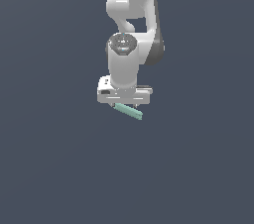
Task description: Pick up the object and move it to a goal position.
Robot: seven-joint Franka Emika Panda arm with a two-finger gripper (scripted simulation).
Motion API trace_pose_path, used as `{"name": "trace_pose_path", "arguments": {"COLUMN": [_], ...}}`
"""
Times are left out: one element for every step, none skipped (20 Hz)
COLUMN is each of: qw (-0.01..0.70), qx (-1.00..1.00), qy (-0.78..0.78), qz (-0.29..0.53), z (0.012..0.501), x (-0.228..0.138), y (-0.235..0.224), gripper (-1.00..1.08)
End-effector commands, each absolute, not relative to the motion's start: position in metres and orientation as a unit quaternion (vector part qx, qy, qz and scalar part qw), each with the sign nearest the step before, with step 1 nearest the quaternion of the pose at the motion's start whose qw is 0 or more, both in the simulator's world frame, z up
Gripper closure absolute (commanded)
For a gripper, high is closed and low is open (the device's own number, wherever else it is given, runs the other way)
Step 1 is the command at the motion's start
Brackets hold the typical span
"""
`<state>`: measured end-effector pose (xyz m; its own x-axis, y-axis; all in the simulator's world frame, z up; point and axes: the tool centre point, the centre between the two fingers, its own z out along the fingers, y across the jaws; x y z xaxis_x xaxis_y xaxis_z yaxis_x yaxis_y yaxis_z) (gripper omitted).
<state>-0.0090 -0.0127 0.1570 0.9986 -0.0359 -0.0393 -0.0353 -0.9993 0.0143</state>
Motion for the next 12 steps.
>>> {"name": "trace_pose_path", "arguments": {"qw": [0.007,0.007,0.007,0.007,0.007,0.007,0.007,0.007,0.007,0.007,0.007,0.007], "qx": [1.000,1.000,1.000,1.000,1.000,1.000,1.000,1.000,1.000,1.000,0.999,0.999], "qy": [-0.017,-0.016,-0.014,-0.012,-0.009,-0.005,0.000,0.005,0.011,0.018,0.025,0.033], "qz": [-0.020,-0.020,-0.020,-0.020,-0.020,-0.020,-0.020,-0.020,-0.020,-0.019,-0.019,-0.019], "z": [0.1570,0.1568,0.1566,0.1562,0.1558,0.1552,0.1546,0.1538,0.1530,0.1521,0.1511,0.1500], "x": [-0.0093,-0.0092,-0.0094,-0.0096,-0.0099,-0.0102,-0.0106,-0.0110,-0.0115,-0.0120,-0.0126,-0.0132], "y": [-0.0128,-0.0123,-0.0123,-0.0124,-0.0125,-0.0126,-0.0126,-0.0126,-0.0125,-0.0124,-0.0124,-0.0123], "gripper": [-0.92,-0.92,-0.92,-0.92,-0.92,-0.92,-0.92,-0.92,-0.92,-0.92,-0.92,-0.92]}}
